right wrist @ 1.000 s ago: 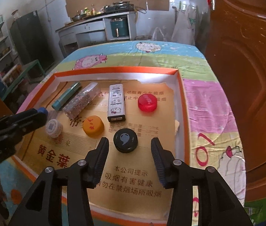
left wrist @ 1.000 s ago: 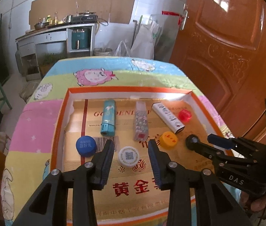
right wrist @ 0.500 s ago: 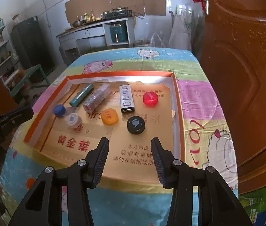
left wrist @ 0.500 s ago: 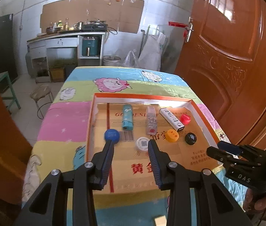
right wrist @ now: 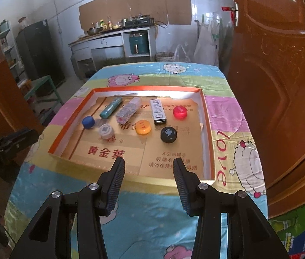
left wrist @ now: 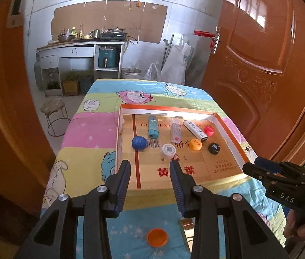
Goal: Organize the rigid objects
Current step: 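Withdraw both tools from the tray toward the orange cap and gold box, then grasp the orange cap with the left tool while the right tool grasps the gold box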
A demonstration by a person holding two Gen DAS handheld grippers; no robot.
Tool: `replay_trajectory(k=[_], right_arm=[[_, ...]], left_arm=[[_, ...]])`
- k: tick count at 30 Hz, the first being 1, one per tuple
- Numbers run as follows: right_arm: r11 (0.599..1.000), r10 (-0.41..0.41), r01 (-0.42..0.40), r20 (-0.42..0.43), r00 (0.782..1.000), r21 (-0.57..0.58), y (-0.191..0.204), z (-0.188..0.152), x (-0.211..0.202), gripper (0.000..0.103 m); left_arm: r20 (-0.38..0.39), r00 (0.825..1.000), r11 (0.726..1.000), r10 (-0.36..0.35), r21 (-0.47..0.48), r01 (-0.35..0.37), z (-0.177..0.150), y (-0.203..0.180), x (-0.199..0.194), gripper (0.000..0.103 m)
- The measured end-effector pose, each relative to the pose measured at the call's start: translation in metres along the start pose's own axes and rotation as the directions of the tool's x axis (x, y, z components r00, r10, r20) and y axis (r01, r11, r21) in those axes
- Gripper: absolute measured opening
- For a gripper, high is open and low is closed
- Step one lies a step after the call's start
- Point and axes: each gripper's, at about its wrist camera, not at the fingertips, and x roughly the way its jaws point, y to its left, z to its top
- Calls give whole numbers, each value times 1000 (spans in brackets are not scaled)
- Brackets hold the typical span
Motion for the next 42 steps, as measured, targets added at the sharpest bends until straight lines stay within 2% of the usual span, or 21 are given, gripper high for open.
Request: replay_trajectory(k=[17,25,37,38,39,41,42], right_arm=[[999,27,-27,-1,1000,-41,48,-37,-37,48],[996,71,-76,-89,994,-55,91,-64,-9,48],[998,-17,10,-120,993,-63,114,-74,39,48],[998,-25,17,-124,992,-68,115,-74,41,43],[997,-32,23,-128,991,-73,115,-75,44,28],[998,-19,9,-136,990,-68,116,-76,48,19],[998,-15,7,-136,991,-63,115,-77,48,18]], left_arm=[[32,999,1000,13,-23,-12,-44,16,-47,38],[10,1000,996,26,-83,-25,-70,43,-53,38],[-3,1000,995,20,-95,-20,-80,51,-51,38],[-6,1000,995,18,-93,-18,-80,51,-49,38],[-10,1000,996,13,-90,-14,-81,50,-47,38],[-18,1000,997,5,-82,-6,-81,47,-44,38],[-22,1000,997,0,-77,-1,-82,45,-41,38]])
